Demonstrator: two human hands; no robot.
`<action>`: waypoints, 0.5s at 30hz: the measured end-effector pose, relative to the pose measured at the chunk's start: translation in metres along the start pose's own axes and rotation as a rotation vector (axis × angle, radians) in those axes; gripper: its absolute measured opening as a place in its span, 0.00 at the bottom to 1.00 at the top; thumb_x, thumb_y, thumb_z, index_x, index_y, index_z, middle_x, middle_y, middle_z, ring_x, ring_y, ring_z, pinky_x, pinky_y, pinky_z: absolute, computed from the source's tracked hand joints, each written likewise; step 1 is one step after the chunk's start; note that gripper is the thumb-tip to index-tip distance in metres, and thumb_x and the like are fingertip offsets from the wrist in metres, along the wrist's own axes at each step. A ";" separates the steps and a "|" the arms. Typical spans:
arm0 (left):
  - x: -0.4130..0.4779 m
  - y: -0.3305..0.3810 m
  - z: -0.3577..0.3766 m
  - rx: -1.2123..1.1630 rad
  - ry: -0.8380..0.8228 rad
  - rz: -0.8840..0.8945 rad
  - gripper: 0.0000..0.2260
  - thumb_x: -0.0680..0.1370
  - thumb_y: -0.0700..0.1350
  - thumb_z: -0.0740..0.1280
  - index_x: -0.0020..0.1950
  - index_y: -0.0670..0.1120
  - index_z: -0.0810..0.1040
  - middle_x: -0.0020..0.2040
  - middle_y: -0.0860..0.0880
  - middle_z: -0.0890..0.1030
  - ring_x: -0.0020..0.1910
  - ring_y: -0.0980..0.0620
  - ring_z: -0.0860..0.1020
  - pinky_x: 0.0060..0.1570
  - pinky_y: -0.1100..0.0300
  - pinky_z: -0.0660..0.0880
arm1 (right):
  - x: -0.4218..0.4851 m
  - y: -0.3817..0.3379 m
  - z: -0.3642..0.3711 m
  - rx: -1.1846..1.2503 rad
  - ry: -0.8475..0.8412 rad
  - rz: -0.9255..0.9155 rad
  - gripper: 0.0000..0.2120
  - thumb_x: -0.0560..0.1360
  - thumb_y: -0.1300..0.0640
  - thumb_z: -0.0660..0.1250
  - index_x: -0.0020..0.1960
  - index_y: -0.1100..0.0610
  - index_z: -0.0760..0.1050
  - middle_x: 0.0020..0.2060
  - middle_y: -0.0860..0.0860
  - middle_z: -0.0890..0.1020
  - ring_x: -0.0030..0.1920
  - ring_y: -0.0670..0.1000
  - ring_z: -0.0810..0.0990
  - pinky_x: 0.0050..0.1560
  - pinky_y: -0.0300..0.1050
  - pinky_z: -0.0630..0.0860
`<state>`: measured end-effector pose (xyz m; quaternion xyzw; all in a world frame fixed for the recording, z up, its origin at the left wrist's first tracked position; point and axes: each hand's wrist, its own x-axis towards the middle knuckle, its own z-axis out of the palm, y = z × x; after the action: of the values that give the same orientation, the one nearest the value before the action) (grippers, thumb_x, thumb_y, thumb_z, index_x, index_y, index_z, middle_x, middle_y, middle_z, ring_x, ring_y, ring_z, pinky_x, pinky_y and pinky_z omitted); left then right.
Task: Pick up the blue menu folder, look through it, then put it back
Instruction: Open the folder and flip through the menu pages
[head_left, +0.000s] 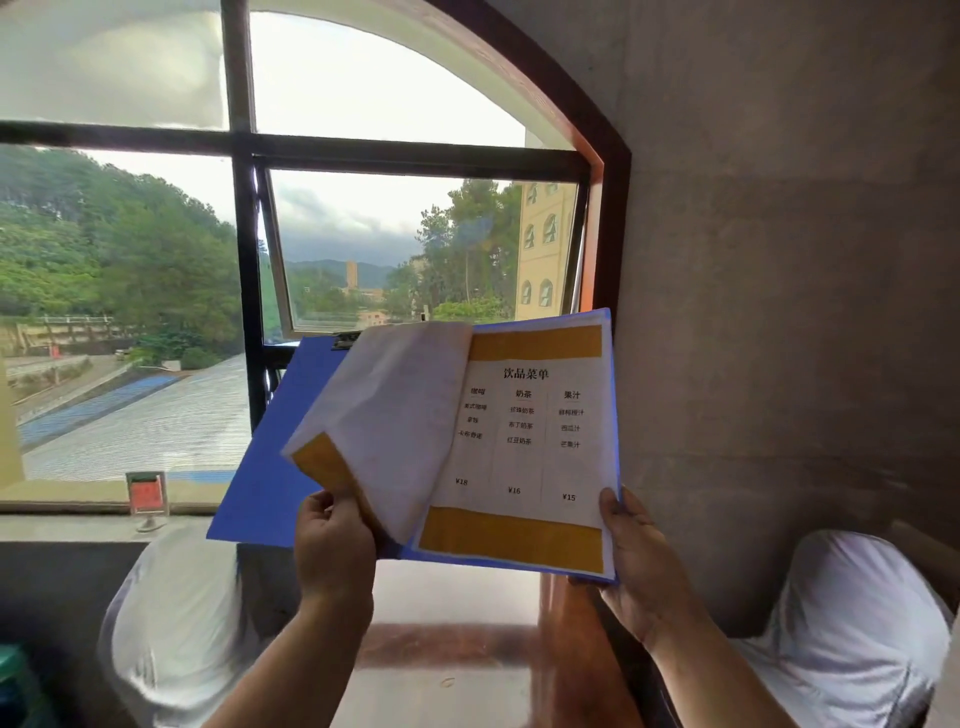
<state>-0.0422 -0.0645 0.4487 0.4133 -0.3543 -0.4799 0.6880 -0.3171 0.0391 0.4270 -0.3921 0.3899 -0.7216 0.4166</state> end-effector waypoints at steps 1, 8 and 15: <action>-0.004 0.003 -0.002 0.052 0.047 0.050 0.08 0.82 0.51 0.65 0.52 0.47 0.75 0.41 0.46 0.78 0.41 0.42 0.79 0.49 0.39 0.80 | 0.000 0.000 0.001 -0.006 0.000 -0.001 0.22 0.78 0.41 0.66 0.68 0.47 0.80 0.62 0.66 0.84 0.51 0.66 0.88 0.36 0.59 0.87; -0.059 0.013 0.006 0.886 -0.361 1.207 0.12 0.76 0.59 0.68 0.51 0.52 0.77 0.46 0.53 0.79 0.44 0.52 0.77 0.43 0.63 0.70 | -0.004 0.004 0.015 0.001 -0.003 -0.004 0.20 0.77 0.42 0.66 0.66 0.47 0.81 0.60 0.65 0.85 0.46 0.63 0.89 0.32 0.56 0.86; -0.061 0.006 0.027 1.157 -0.550 0.920 0.33 0.76 0.74 0.57 0.74 0.58 0.74 0.79 0.52 0.71 0.80 0.47 0.65 0.80 0.42 0.61 | -0.006 0.001 0.034 -0.005 -0.036 -0.031 0.19 0.79 0.45 0.63 0.64 0.53 0.78 0.46 0.56 0.90 0.36 0.59 0.90 0.27 0.53 0.86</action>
<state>-0.0816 -0.0109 0.4593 0.3840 -0.8406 0.0282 0.3809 -0.2850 0.0361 0.4380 -0.4122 0.3779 -0.7198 0.4114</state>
